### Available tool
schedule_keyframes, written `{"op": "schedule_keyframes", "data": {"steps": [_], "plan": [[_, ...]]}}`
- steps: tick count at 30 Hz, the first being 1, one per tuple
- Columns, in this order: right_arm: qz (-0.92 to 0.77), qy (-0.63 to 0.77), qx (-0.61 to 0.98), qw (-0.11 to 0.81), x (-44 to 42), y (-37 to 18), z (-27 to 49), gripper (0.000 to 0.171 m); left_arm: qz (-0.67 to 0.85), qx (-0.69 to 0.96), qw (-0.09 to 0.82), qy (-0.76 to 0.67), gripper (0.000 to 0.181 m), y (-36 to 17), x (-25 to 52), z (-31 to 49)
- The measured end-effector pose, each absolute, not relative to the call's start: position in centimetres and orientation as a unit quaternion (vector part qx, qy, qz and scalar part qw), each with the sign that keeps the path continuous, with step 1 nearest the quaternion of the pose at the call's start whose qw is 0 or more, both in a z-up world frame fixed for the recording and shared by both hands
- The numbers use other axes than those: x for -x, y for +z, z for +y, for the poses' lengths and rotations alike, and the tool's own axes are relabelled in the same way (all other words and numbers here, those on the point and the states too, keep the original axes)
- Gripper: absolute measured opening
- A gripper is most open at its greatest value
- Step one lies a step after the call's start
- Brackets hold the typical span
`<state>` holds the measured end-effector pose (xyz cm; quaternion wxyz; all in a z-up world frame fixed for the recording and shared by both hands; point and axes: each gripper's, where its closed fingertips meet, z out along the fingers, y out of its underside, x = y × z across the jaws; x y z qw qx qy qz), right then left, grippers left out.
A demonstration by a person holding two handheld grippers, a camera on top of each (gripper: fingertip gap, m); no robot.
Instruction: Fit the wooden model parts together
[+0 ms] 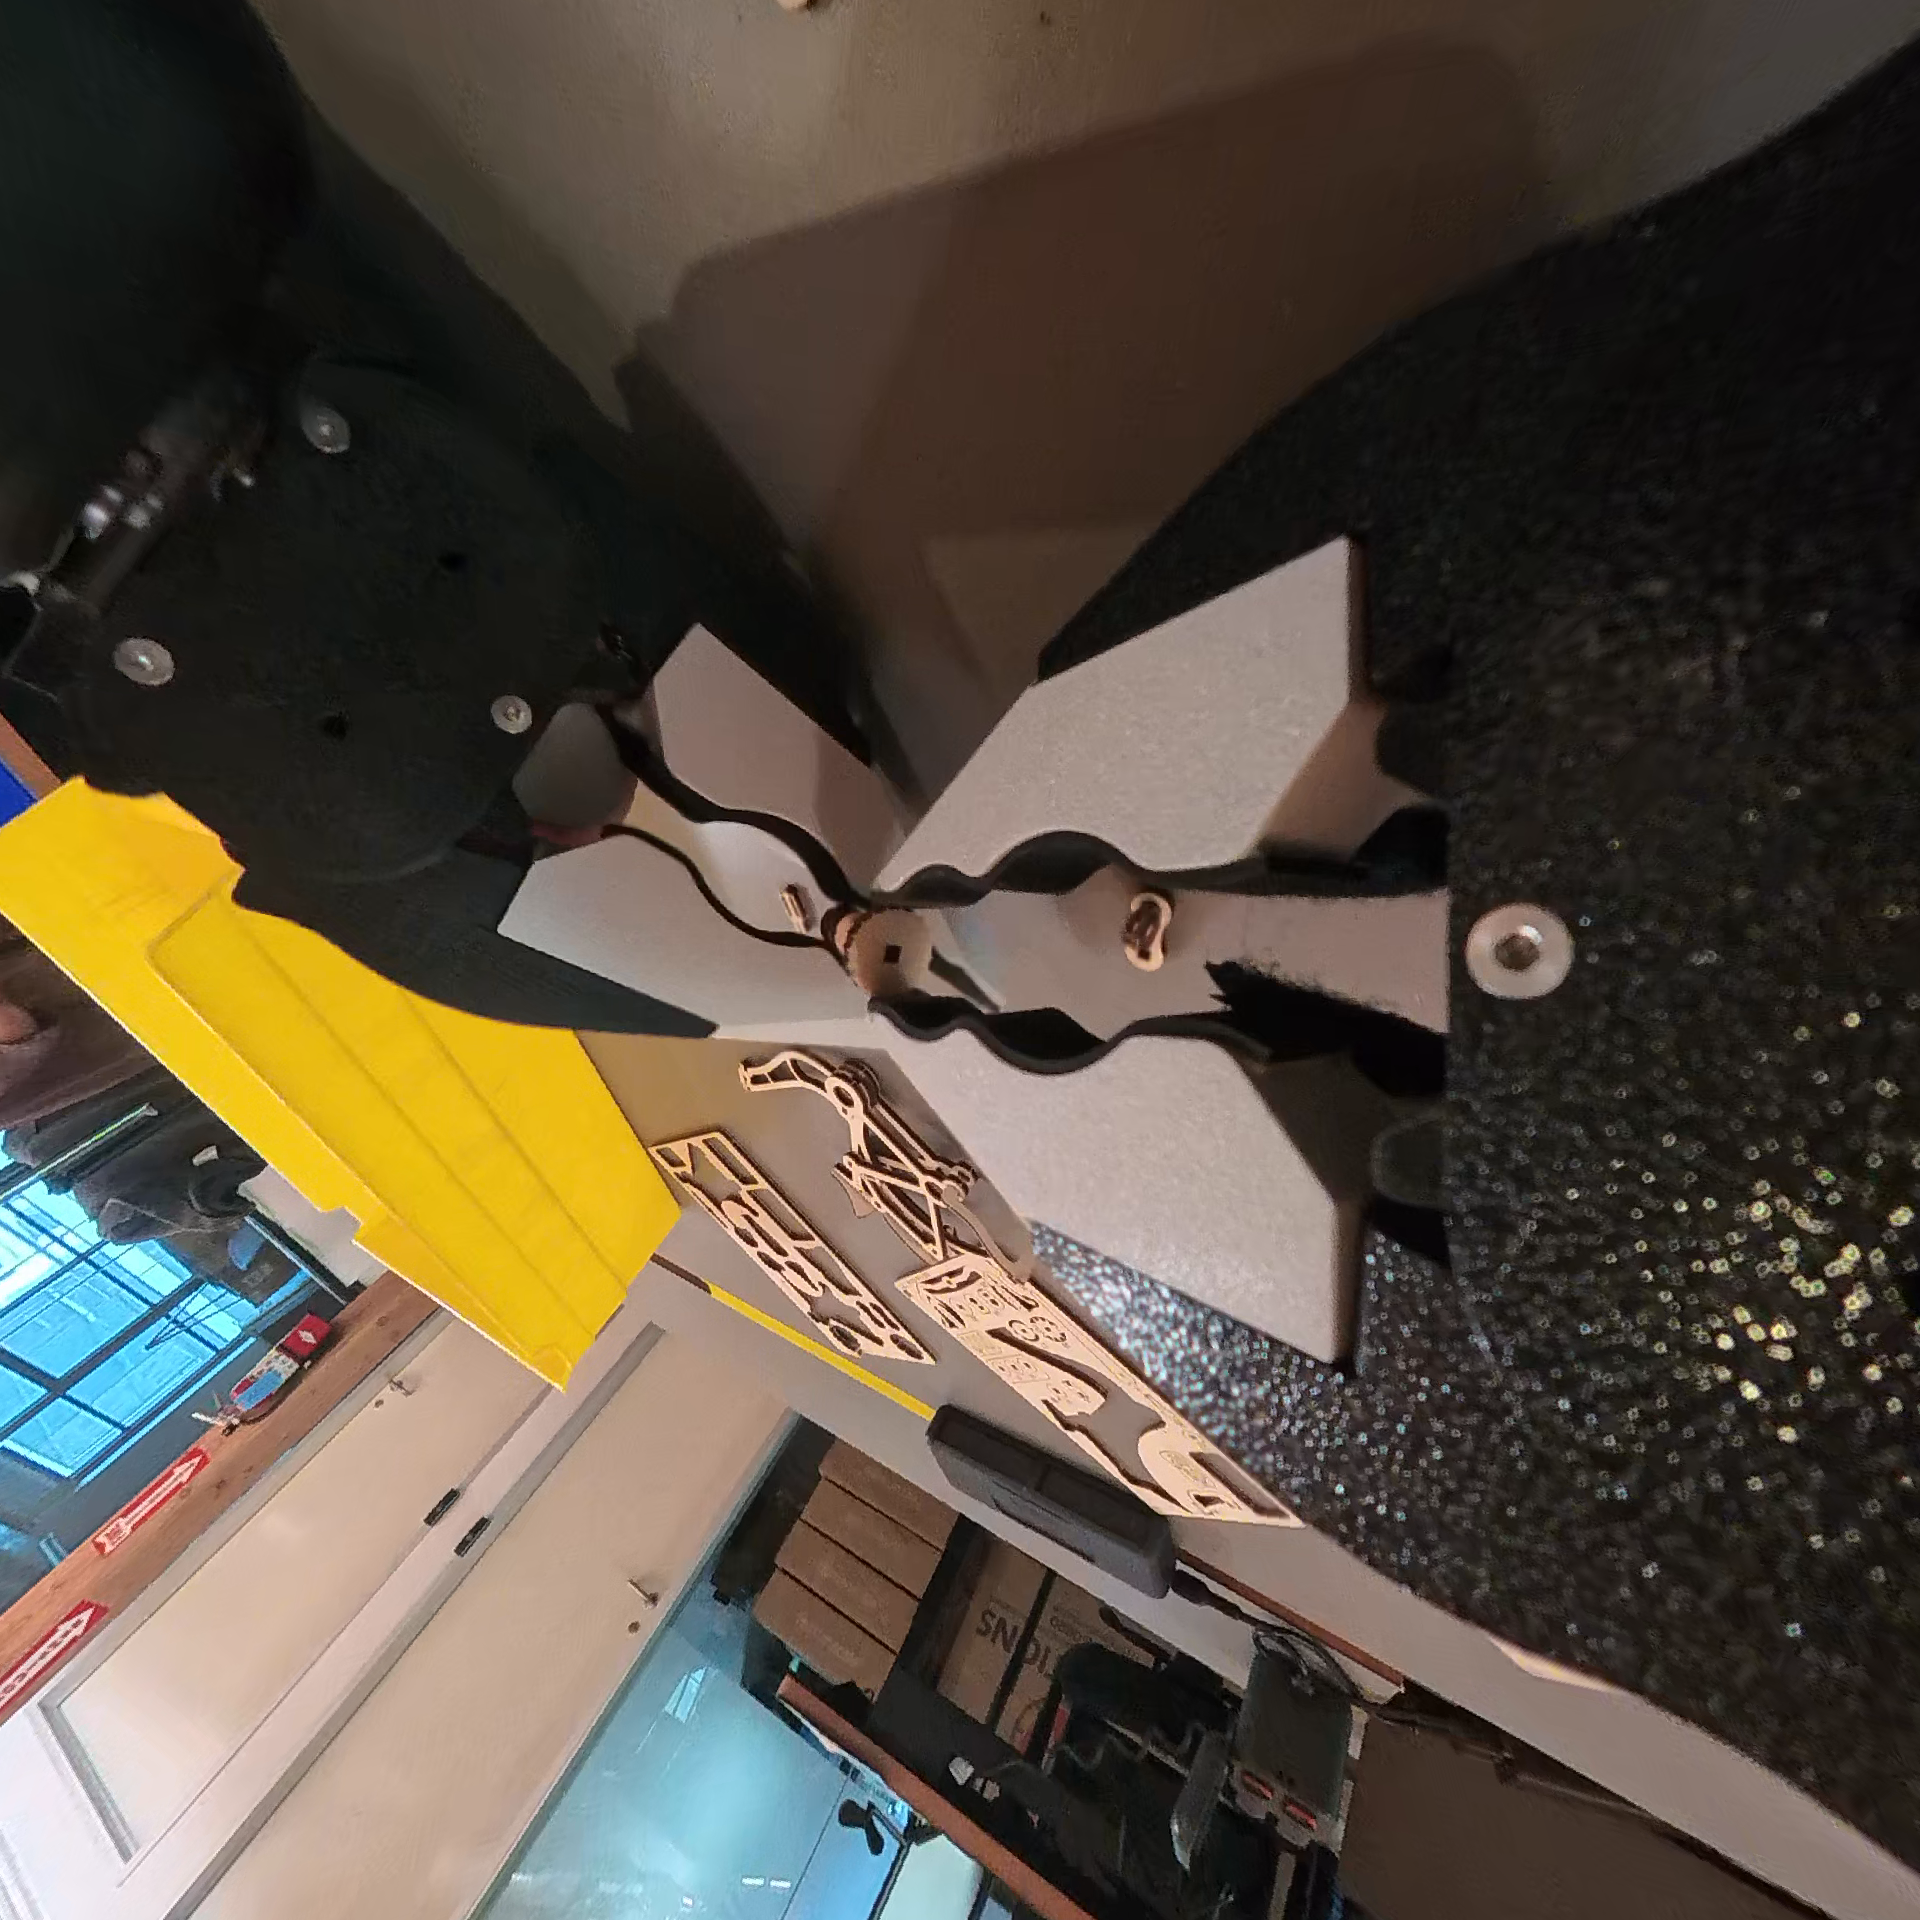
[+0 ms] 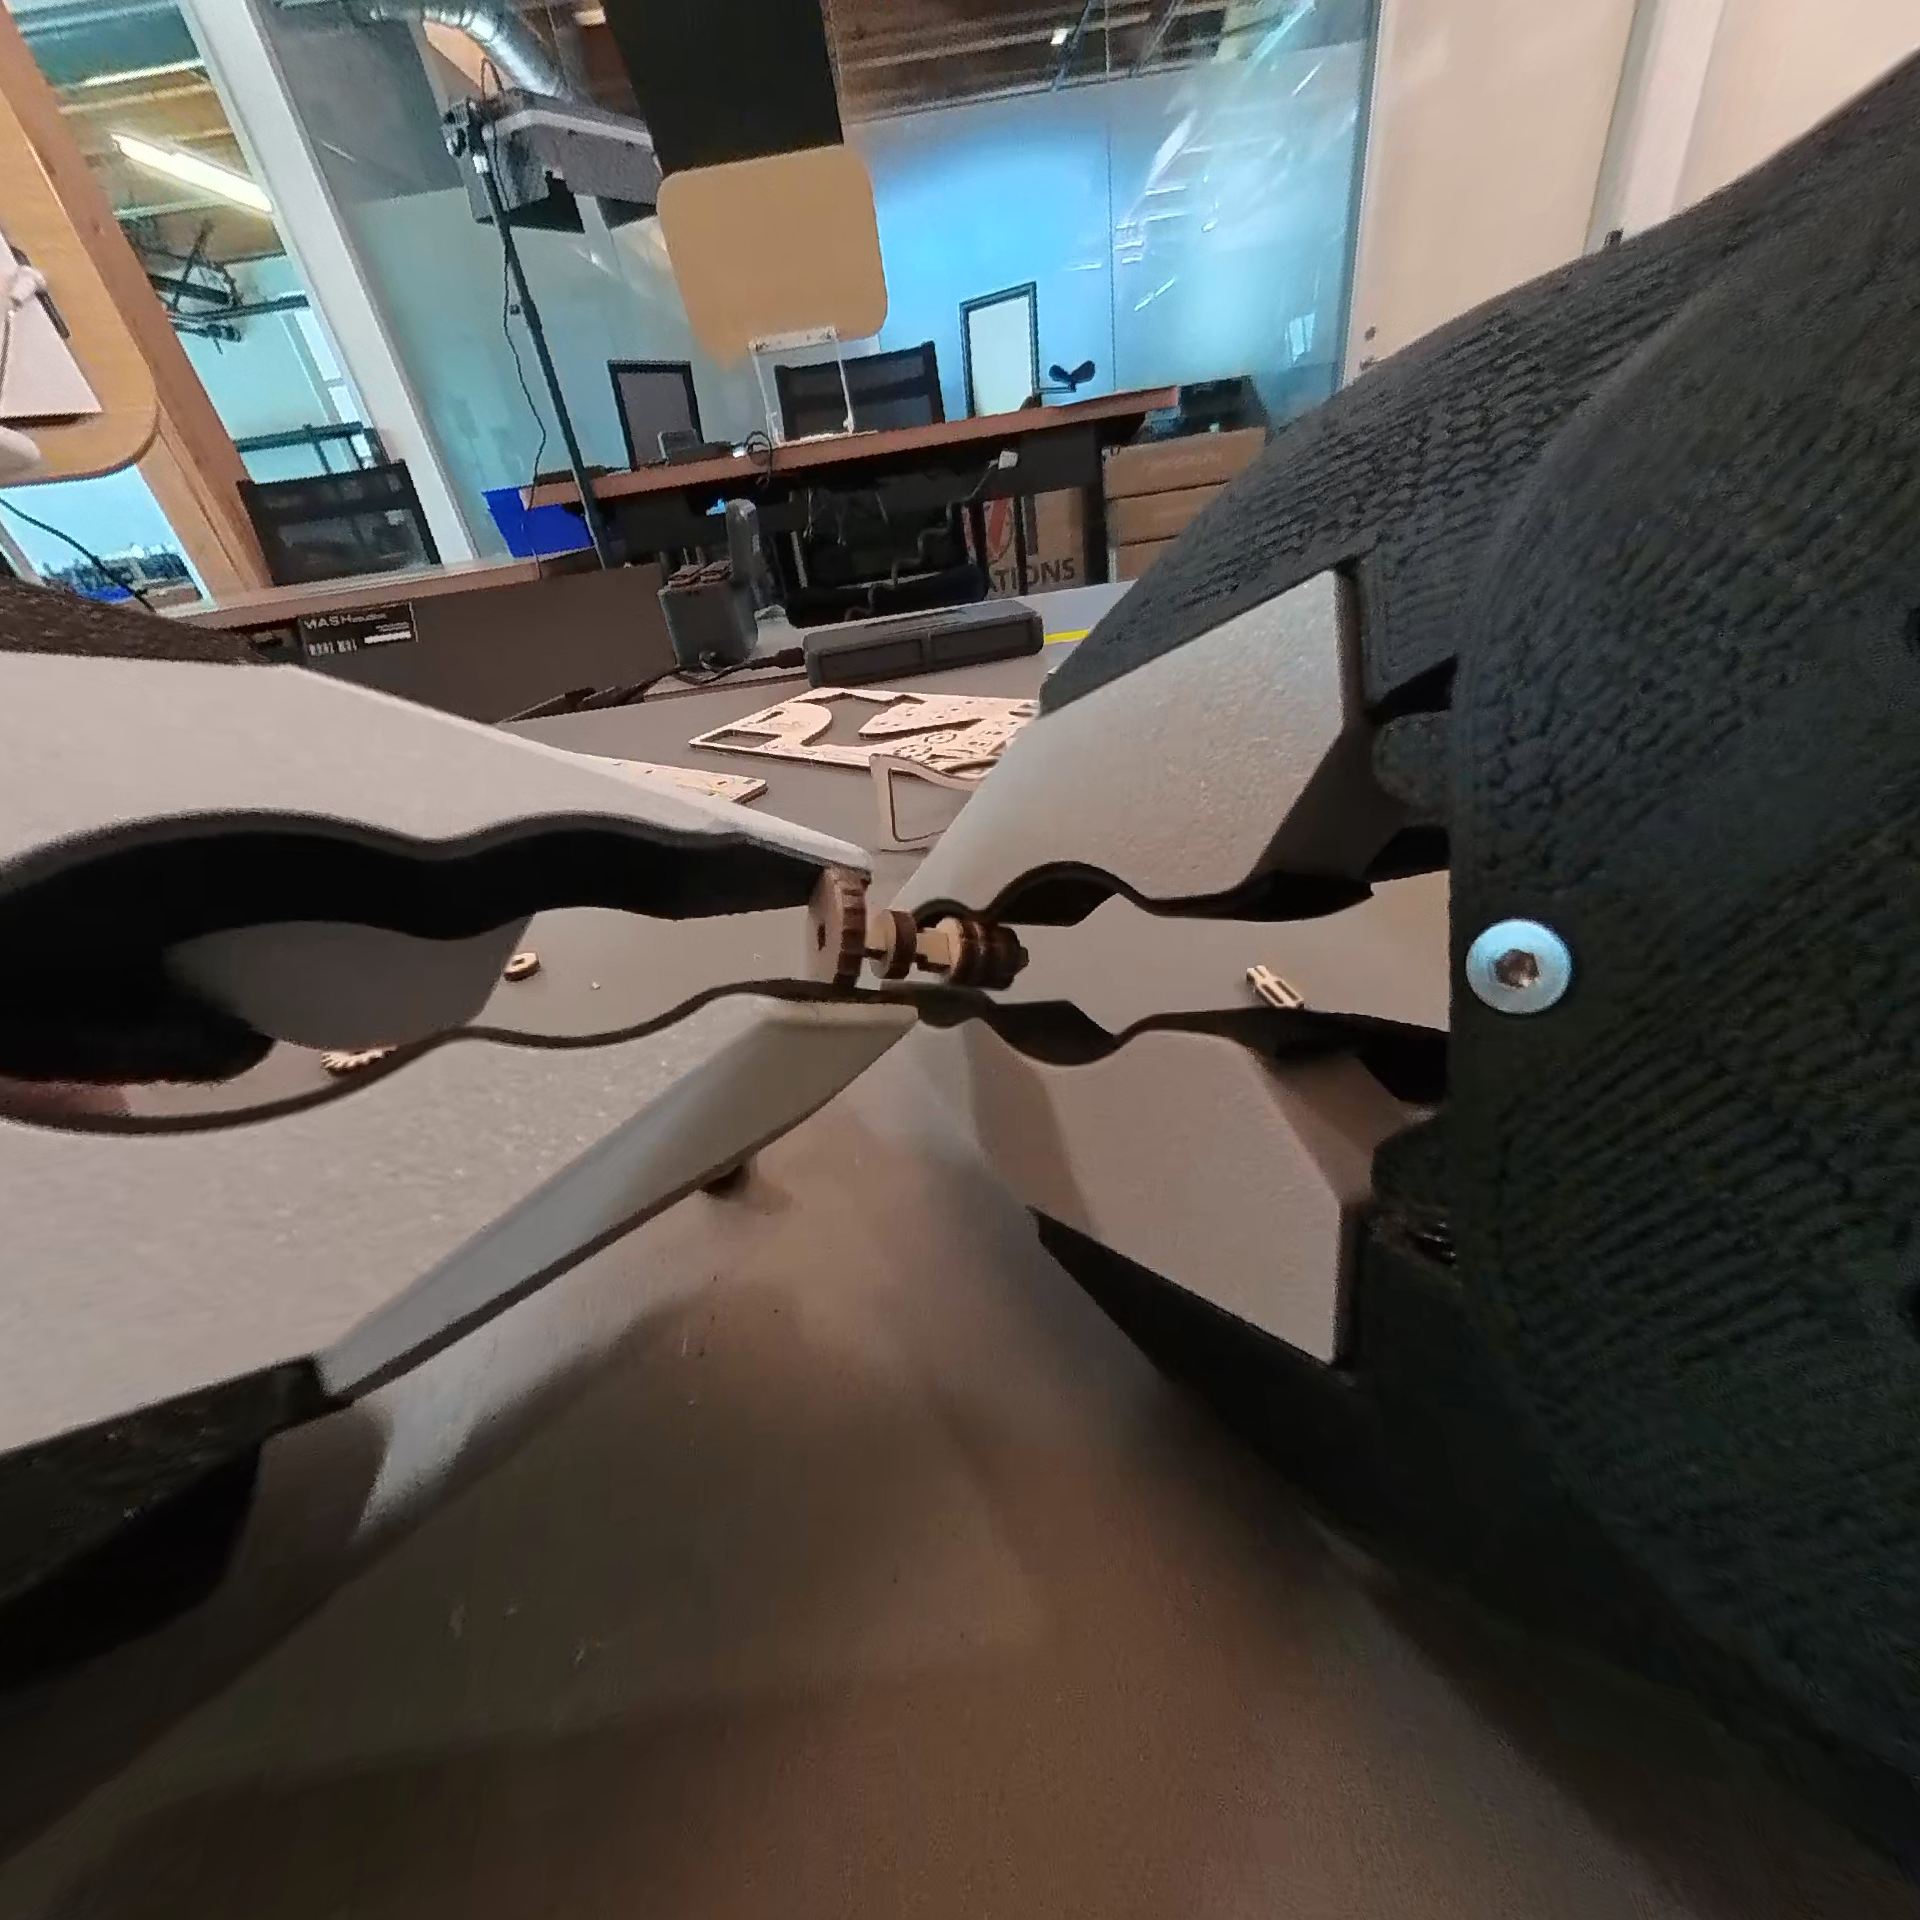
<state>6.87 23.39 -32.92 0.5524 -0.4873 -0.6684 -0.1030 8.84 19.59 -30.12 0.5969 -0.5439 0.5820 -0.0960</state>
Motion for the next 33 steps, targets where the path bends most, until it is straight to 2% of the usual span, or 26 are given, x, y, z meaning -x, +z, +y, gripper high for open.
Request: {"op": "schedule_keyframes", "data": {"steps": [7,11,14,25,28,33], "plan": [[-0.668,-0.103,0.486,0.553,-6.9,-32.9,23.4,0.002,0.582,0.545,0.596,-0.095,0.015,-30.2,-8.8,19.6],[-0.672,-0.102,0.482,0.553,-6.8,-32.9,23.2,0.007,0.577,0.550,0.598,-0.086,0.015,-30.1,-8.6,20.0],[-0.670,-0.108,0.478,0.558,-6.9,-32.7,23.3,0.000,0.576,0.551,0.597,-0.093,0.015,-30.2,-8.7,19.9],[-0.676,-0.102,0.478,0.552,-6.9,-32.7,23.1,0.000,0.565,0.563,0.589,-0.131,0.015,-30.2,-8.6,19.7],[-0.679,-0.098,0.475,0.551,-6.9,-32.8,23.0,0.000,0.574,0.557,0.583,-0.141,0.020,-30.3,-8.7,19.3],[-0.687,-0.091,0.473,0.544,-6.9,-33.2,22.8,0.000,0.595,0.546,0.575,-0.128,0.016,-30.7,-8.6,18.9]]}}
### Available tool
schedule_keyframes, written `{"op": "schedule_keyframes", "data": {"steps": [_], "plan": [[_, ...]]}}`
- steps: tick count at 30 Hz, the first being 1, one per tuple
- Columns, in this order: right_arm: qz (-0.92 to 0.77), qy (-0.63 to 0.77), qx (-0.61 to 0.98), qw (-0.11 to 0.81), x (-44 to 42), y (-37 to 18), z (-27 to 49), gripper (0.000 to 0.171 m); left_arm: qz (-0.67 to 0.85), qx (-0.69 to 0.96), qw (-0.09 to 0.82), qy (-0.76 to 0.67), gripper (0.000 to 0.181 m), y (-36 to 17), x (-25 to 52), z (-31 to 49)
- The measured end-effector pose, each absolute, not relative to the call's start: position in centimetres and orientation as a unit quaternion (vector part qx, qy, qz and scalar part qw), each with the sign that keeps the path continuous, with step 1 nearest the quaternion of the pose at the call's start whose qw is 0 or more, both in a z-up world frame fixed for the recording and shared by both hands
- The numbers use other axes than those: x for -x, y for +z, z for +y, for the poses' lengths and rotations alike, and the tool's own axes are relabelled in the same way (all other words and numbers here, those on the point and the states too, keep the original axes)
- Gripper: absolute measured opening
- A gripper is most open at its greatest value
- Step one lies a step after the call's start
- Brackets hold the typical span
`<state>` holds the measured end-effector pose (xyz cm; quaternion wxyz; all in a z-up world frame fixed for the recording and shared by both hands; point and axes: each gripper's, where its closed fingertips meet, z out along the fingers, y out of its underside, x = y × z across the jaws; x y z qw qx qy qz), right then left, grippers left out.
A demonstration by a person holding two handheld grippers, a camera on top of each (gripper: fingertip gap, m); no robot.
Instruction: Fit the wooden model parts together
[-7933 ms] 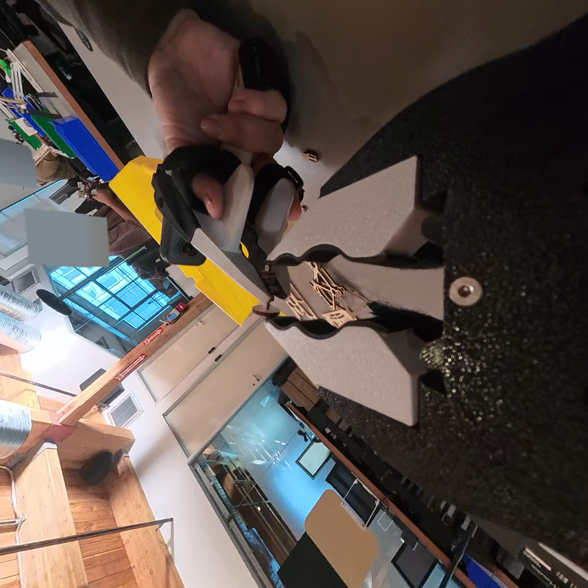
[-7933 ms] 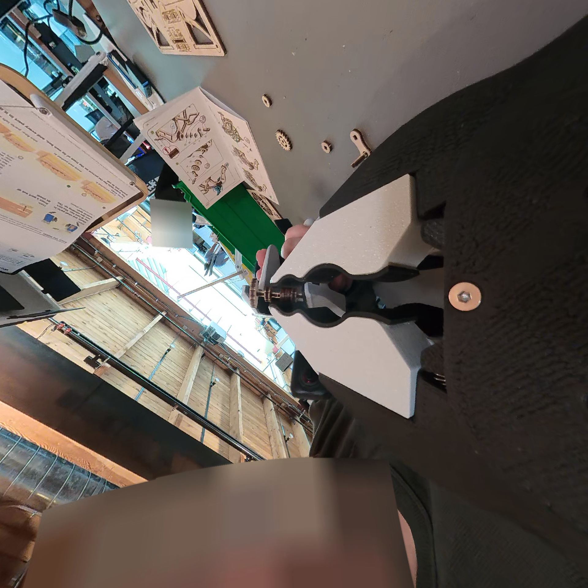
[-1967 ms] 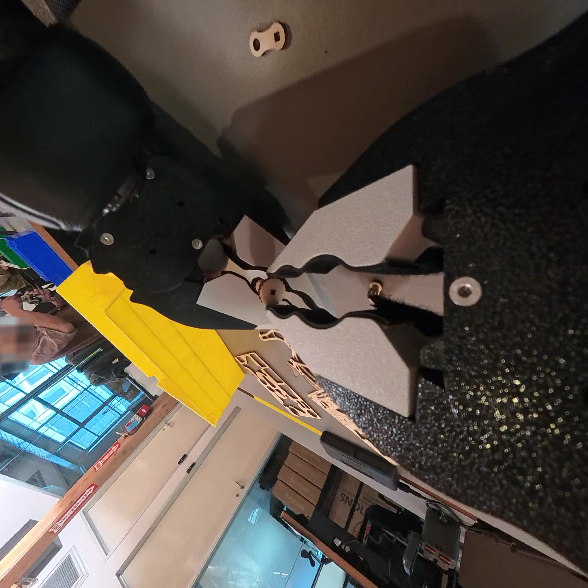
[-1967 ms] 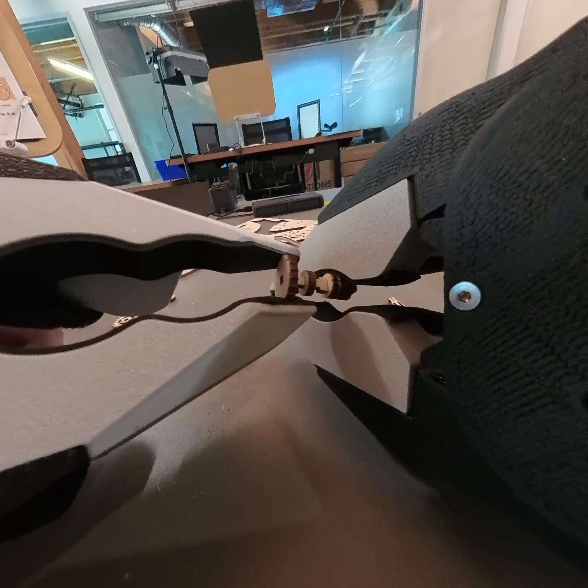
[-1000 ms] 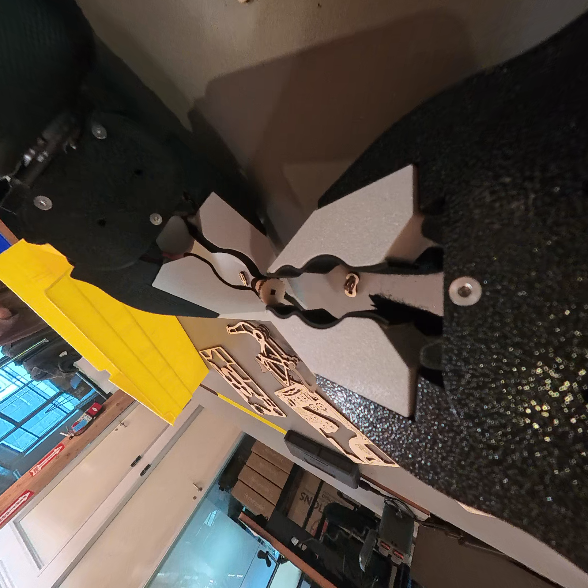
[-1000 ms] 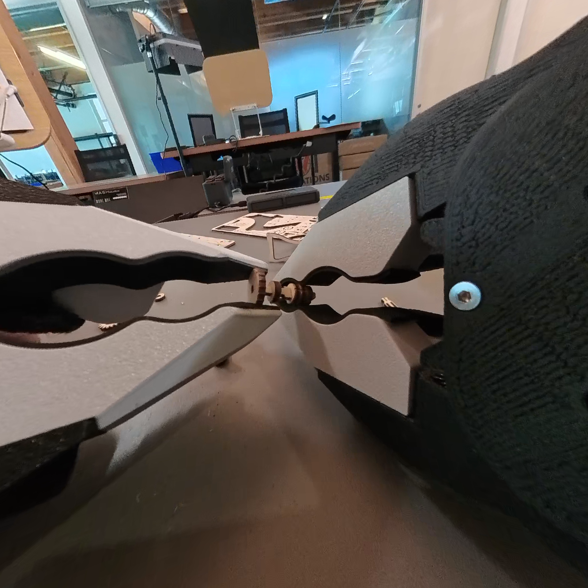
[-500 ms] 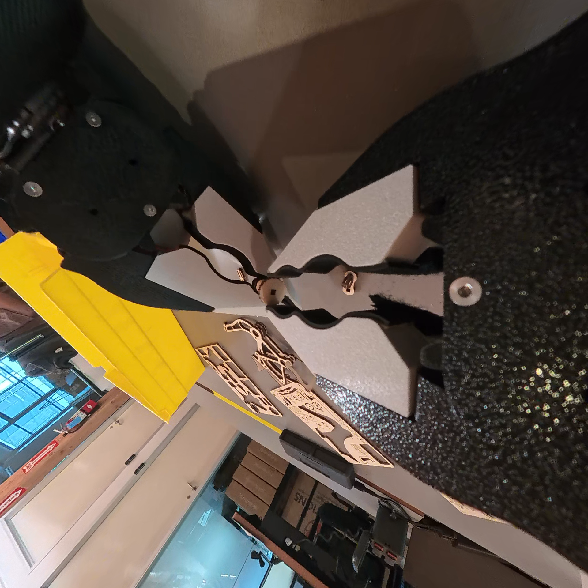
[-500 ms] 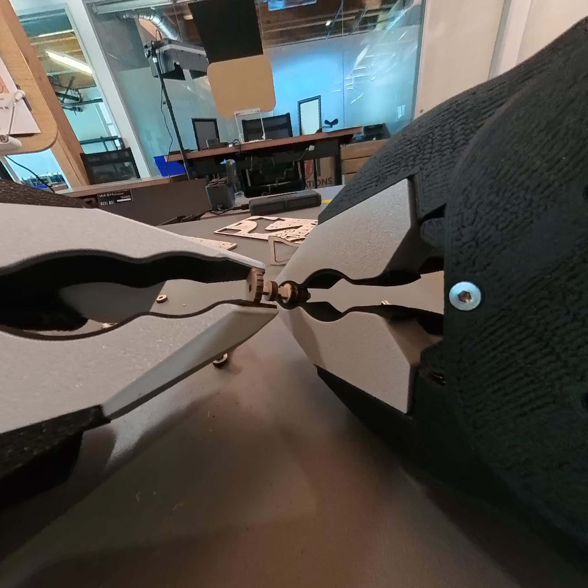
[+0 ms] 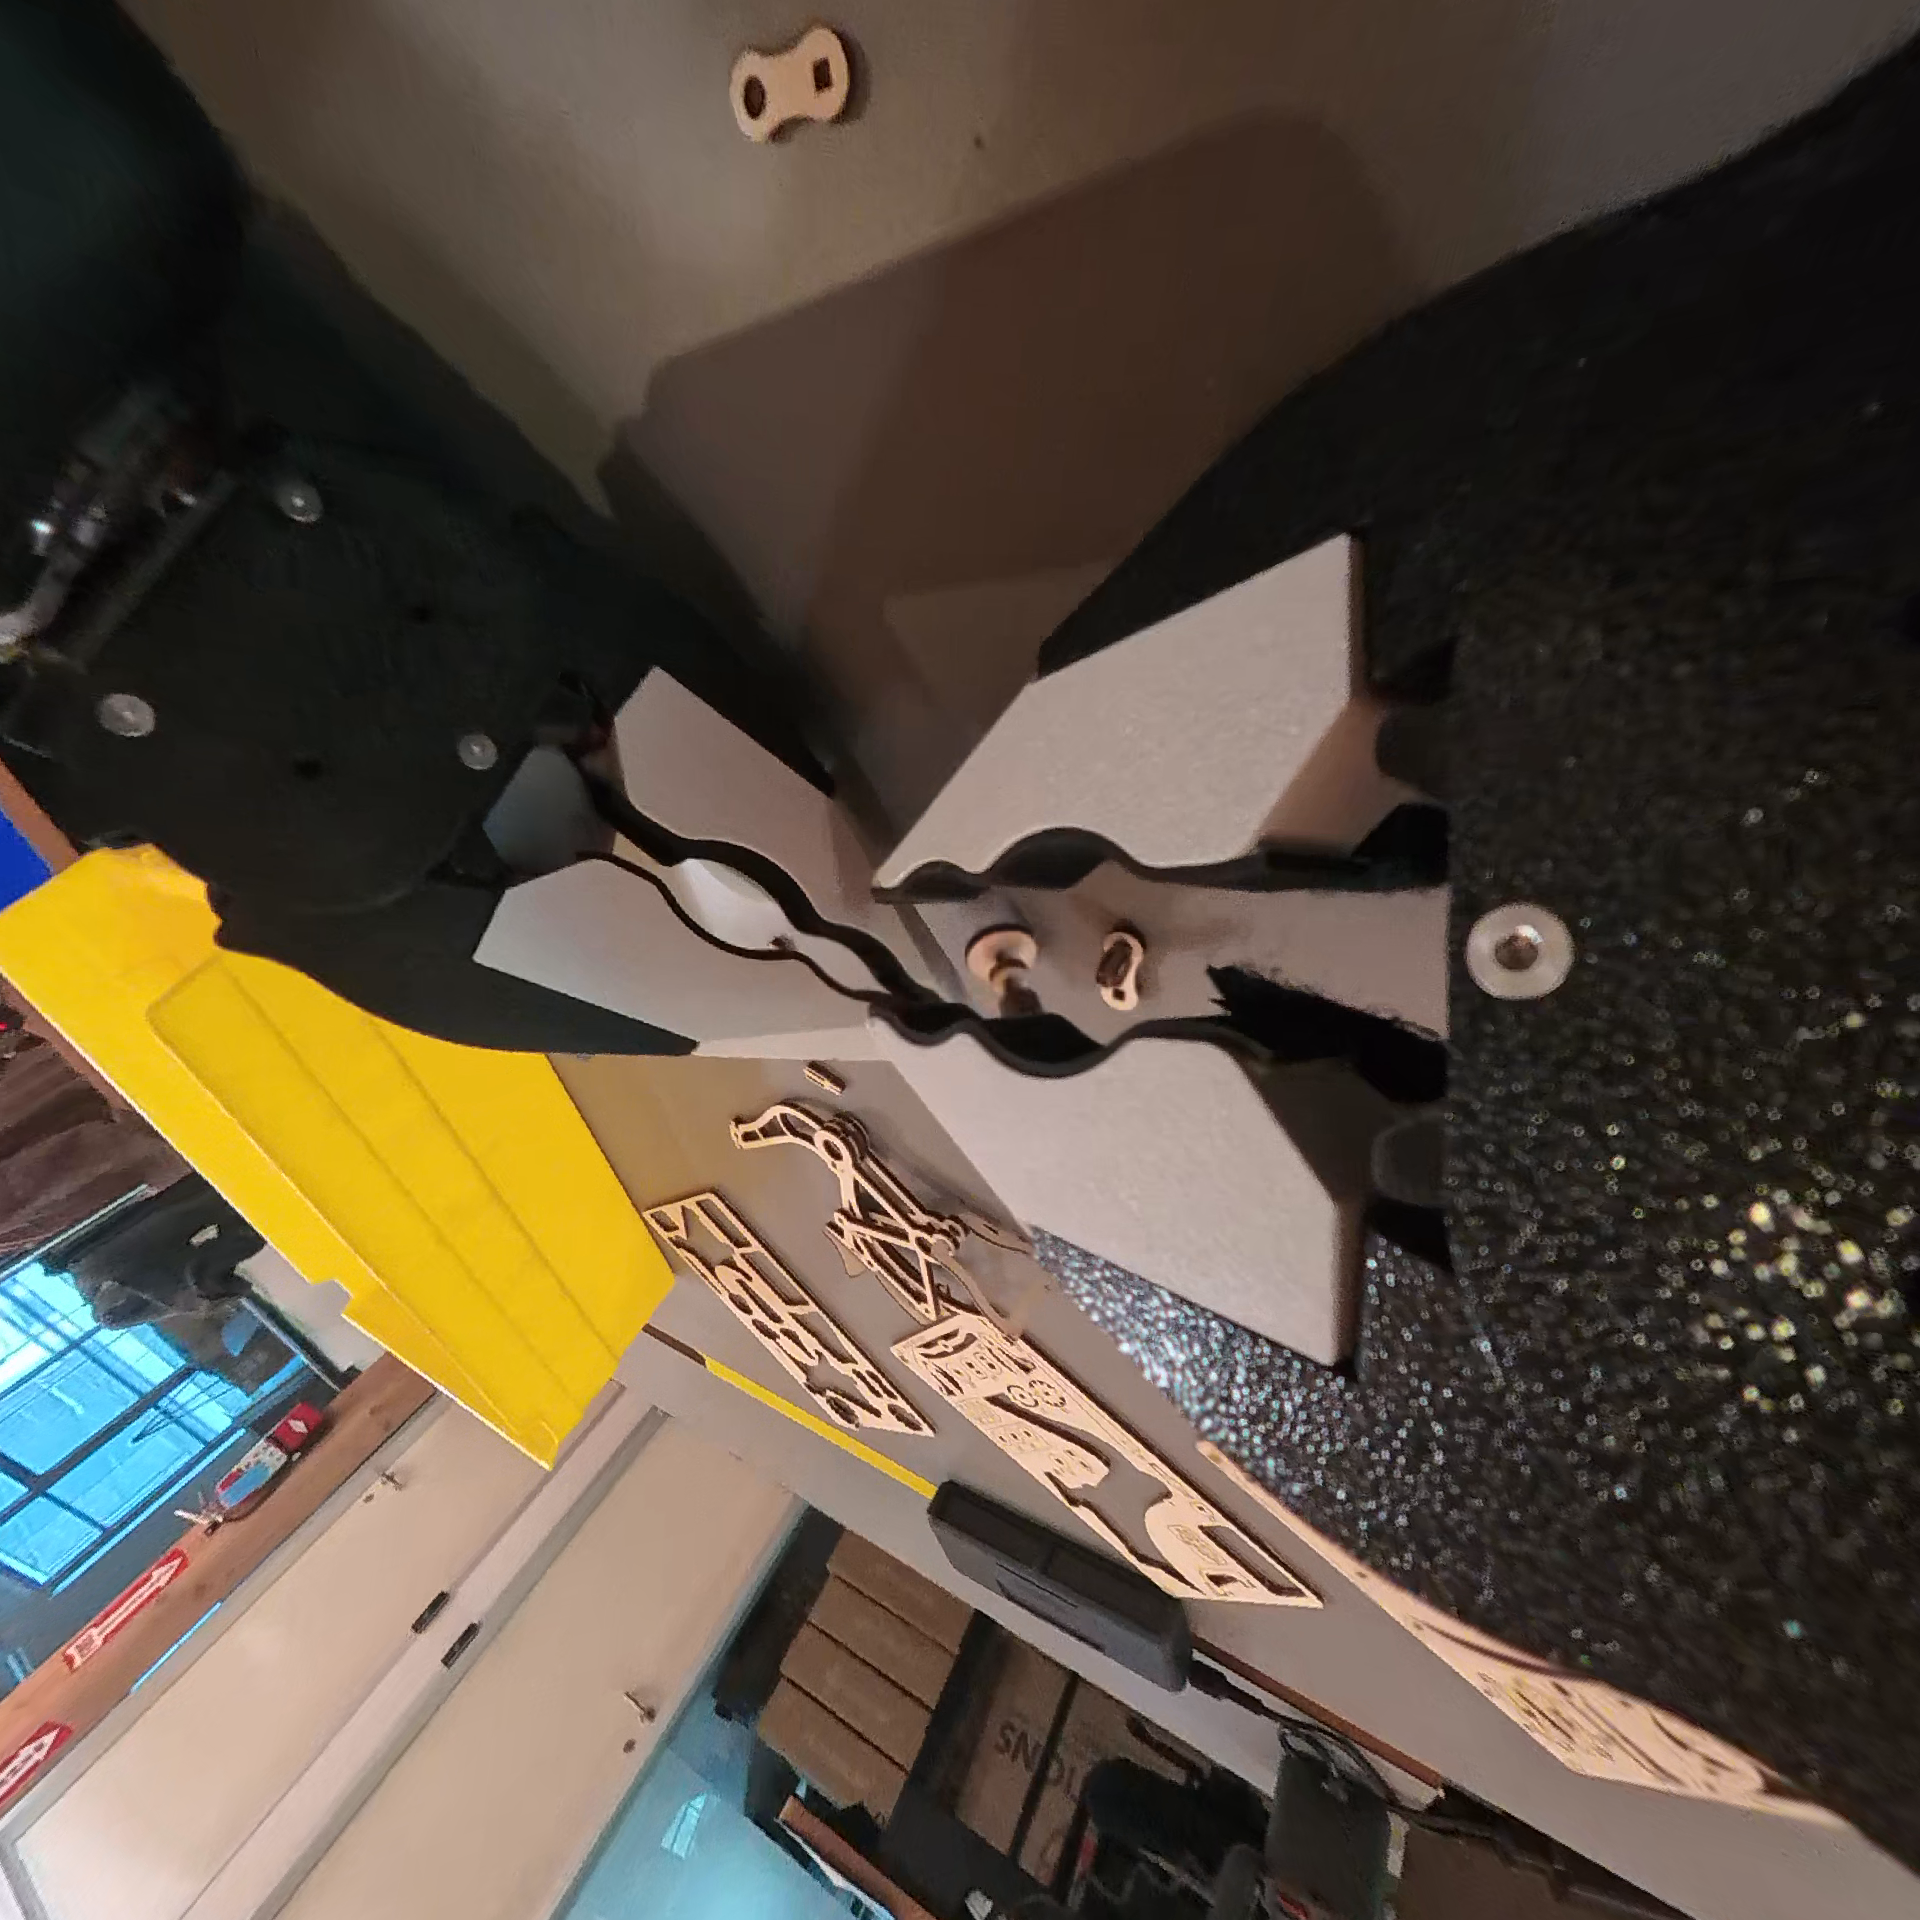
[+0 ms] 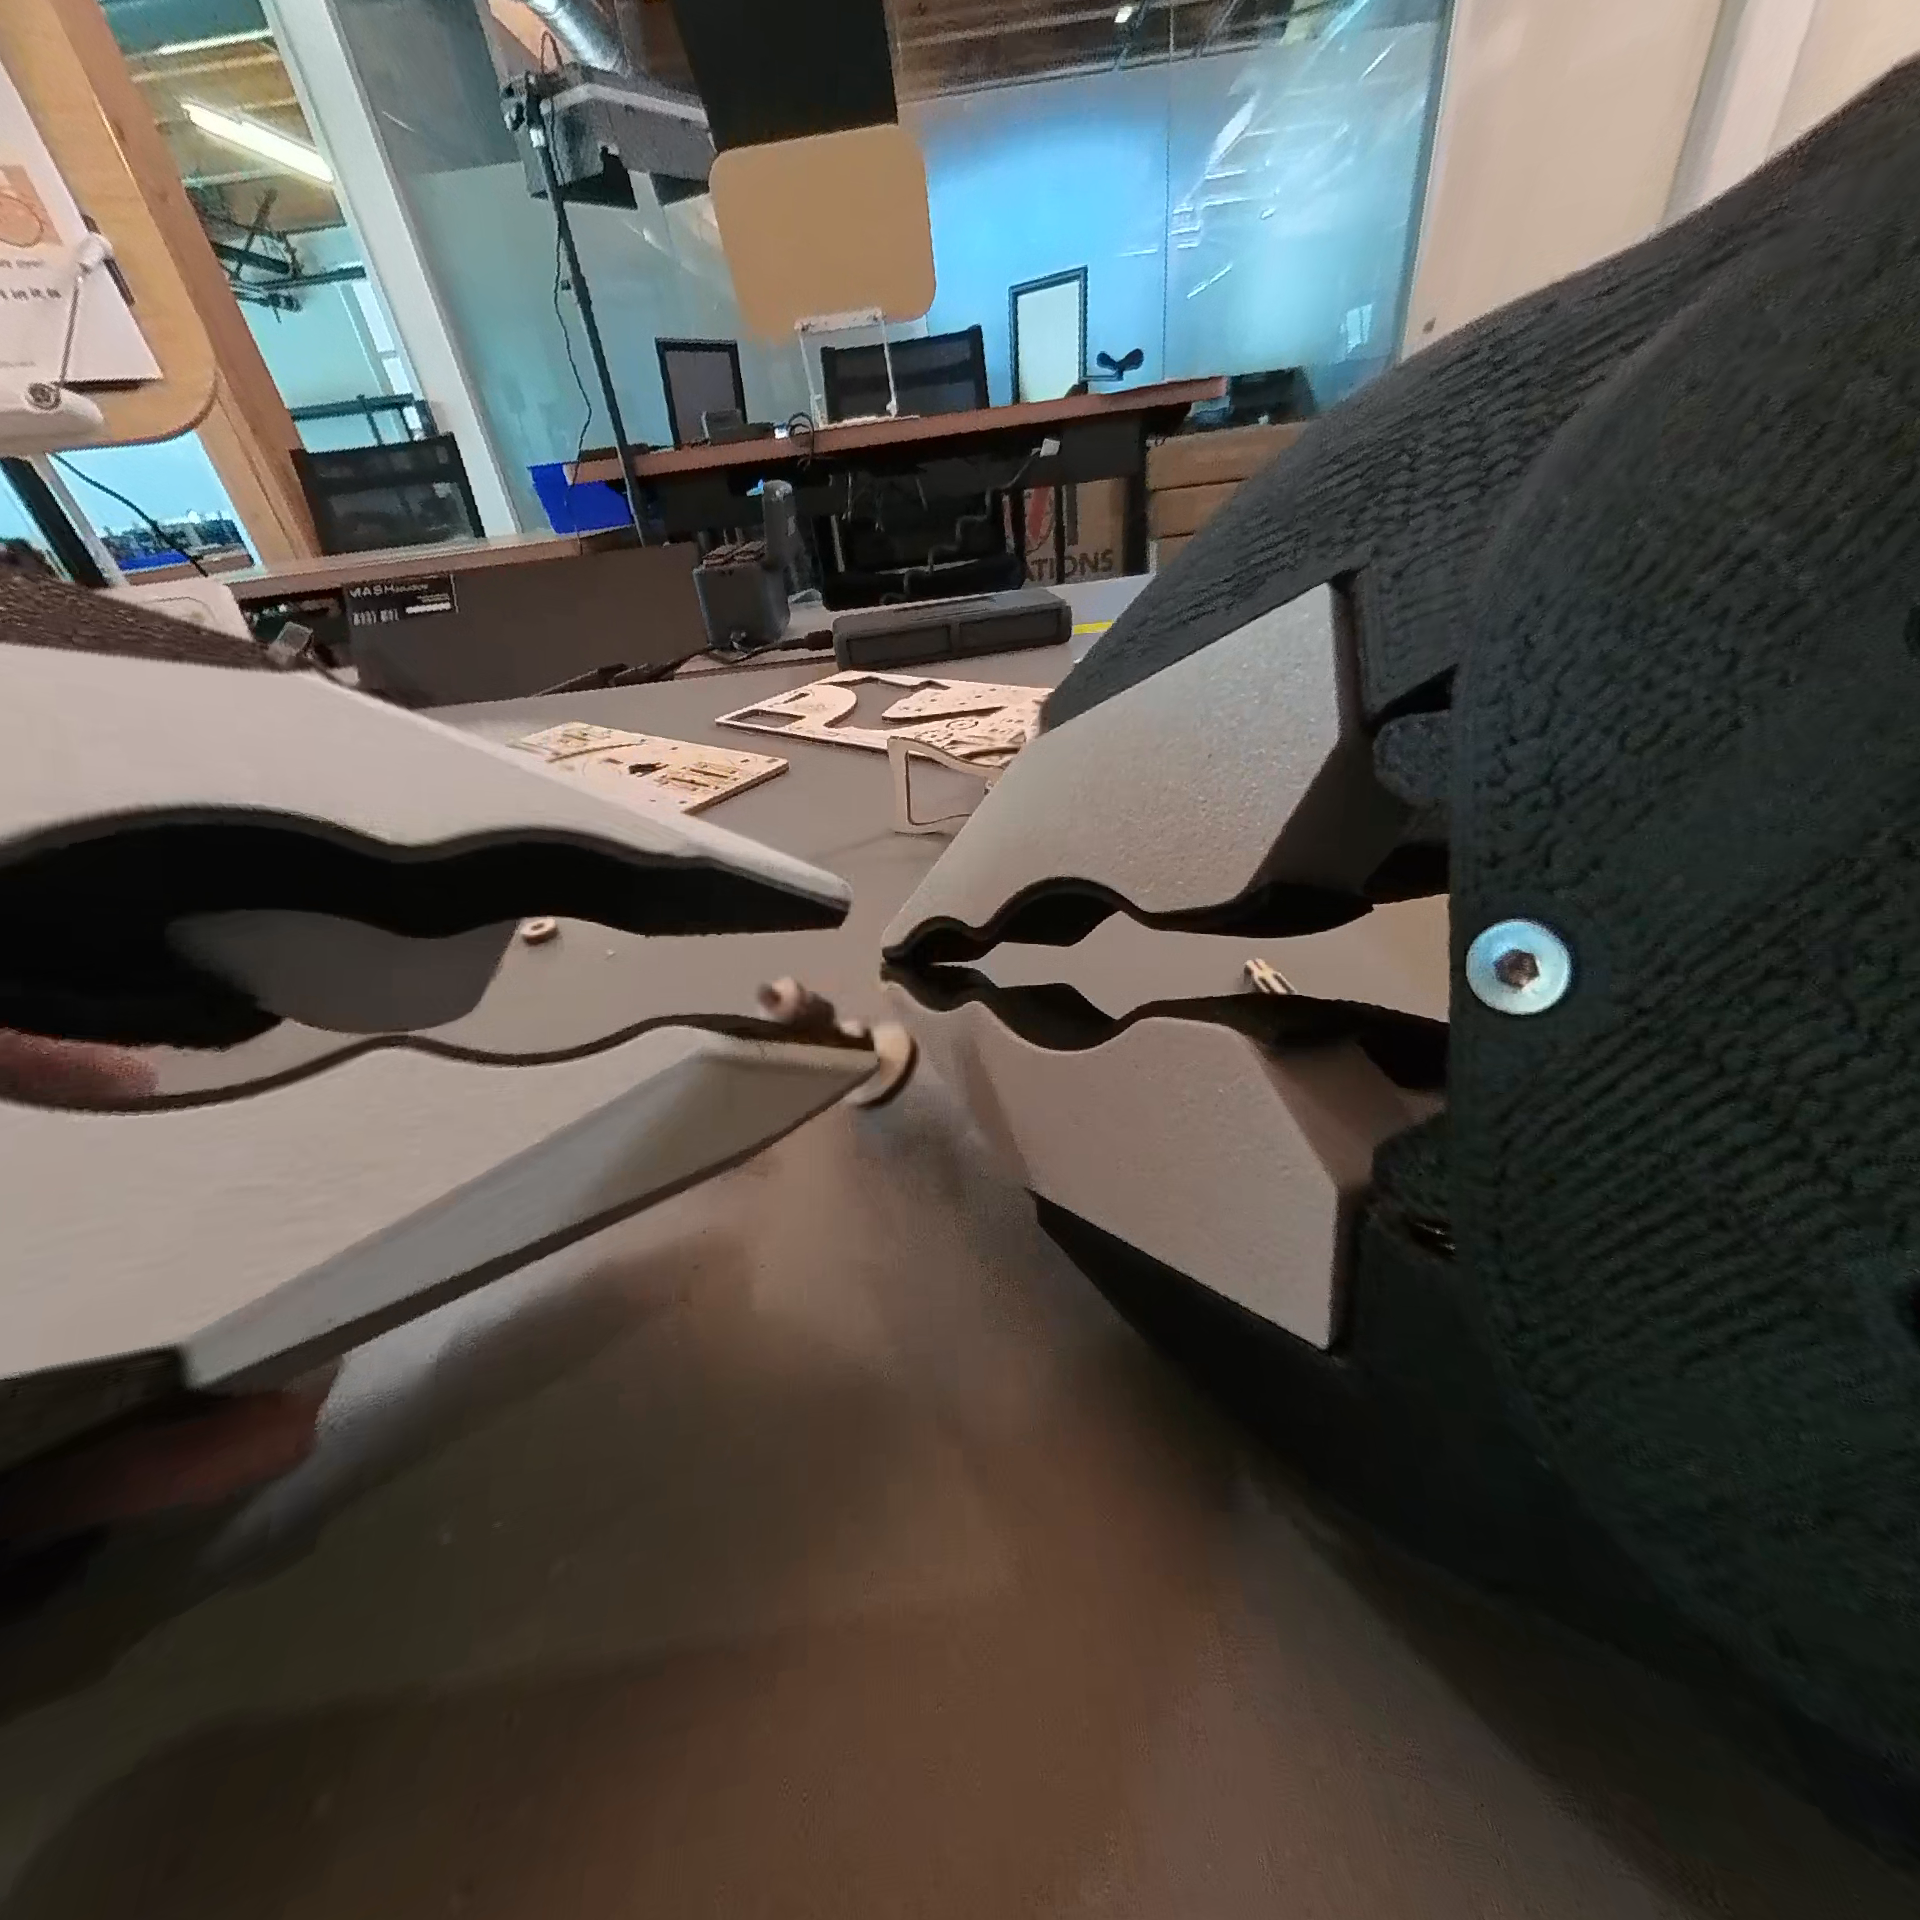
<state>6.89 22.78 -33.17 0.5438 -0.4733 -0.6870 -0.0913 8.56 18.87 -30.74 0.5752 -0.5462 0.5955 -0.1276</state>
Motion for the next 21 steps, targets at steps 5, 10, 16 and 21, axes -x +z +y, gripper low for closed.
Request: {"op": "schedule_keyframes", "data": {"steps": [5,10,16,21], "plan": [[-0.687,-0.088,0.482,0.537,-7.1,-33.4,23.1,0.000,0.588,0.572,0.560,-0.117,0.023,-31.2,-7.5,19.7],[-0.670,-0.070,0.517,0.527,-7.6,-33.7,24.0,0.000,0.558,0.615,0.546,-0.113,0.024,-31.4,-5.6,21.4],[-0.640,0.018,0.544,0.543,-7.4,-32.6,23.5,0.011,0.549,0.626,0.538,-0.132,0.024,-31.6,-5.3,21.6],[-0.622,0.131,0.568,0.523,-6.5,-31.8,21.6,0.024,0.545,0.621,0.552,-0.112,0.023,-30.8,-4.6,22.1]]}}
